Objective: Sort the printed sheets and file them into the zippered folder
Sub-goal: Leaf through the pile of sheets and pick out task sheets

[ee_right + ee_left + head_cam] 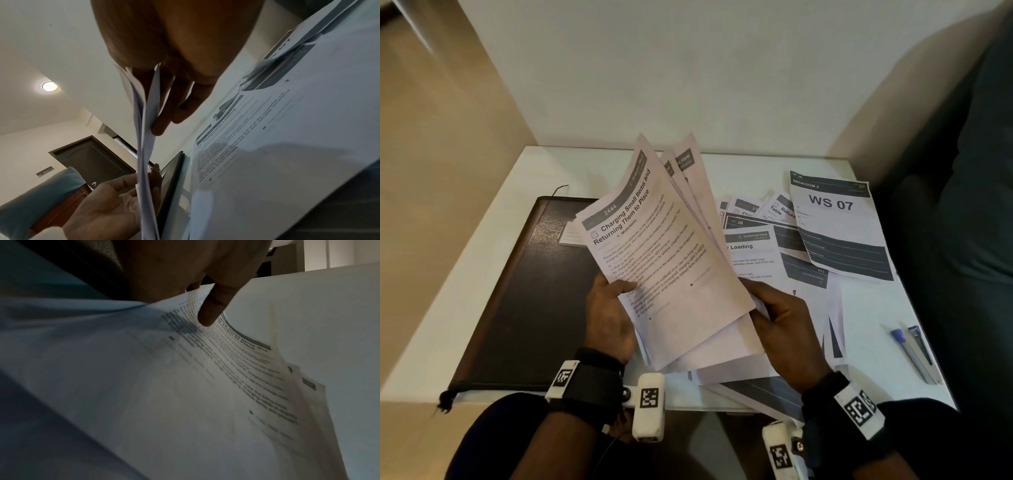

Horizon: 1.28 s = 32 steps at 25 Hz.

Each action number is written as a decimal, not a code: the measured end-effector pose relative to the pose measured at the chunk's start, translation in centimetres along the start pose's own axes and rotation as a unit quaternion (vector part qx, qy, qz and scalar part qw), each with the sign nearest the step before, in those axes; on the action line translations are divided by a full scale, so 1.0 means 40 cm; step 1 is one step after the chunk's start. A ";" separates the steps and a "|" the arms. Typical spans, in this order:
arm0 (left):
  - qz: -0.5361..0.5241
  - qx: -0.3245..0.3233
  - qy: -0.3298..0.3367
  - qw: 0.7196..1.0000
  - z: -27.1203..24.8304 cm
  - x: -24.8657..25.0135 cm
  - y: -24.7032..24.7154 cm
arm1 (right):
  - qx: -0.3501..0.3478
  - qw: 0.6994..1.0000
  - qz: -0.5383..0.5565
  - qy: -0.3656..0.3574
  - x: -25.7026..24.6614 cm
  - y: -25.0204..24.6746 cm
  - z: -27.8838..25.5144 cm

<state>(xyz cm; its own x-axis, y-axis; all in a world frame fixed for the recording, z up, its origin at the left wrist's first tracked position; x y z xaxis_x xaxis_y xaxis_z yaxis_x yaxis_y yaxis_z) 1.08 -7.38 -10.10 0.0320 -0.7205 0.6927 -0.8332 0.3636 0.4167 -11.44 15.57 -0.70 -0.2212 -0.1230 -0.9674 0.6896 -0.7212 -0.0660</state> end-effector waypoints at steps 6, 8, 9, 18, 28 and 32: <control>0.059 -0.011 0.129 0.990 -0.080 0.081 0.063 | -0.019 0.999 0.017 0.031 0.017 -0.027 0.014; 0.088 -0.019 0.207 0.974 -0.124 0.126 0.101 | 0.004 0.996 0.081 0.036 -0.003 -0.051 0.032; 0.105 -0.024 0.243 0.964 -0.146 0.144 0.123 | 0.016 0.994 0.102 0.029 -0.021 -0.063 0.044; 0.249 -0.068 0.316 0.913 -0.196 0.087 0.209 | 0.091 0.996 0.018 -0.011 -0.025 -0.121 0.078; 0.274 -0.006 0.246 0.930 -0.117 0.052 0.131 | 0.031 0.996 -0.086 0.013 -0.002 -0.073 0.066; 0.291 -0.009 0.244 0.925 -0.130 0.049 0.148 | 0.024 0.994 -0.102 0.013 0.003 -0.062 0.051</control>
<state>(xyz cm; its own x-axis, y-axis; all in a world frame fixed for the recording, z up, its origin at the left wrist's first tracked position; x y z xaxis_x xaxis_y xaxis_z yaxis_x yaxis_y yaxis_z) -0.92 -3.55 -3.22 -0.1688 -0.0486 0.9845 -0.7784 0.6193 -0.1029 -14.59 15.96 -0.15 -0.3353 0.0463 -0.9410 0.5984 -0.7610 -0.2506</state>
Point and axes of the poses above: each hand's wrist, its own z-axis towards the middle knuckle, its own y-axis out of the palm, x = y × z, the point moved 7 cm from there along z, towards the middle knuckle, and after that the axes turned 12 degrees about -y, right-handed, at the moved point
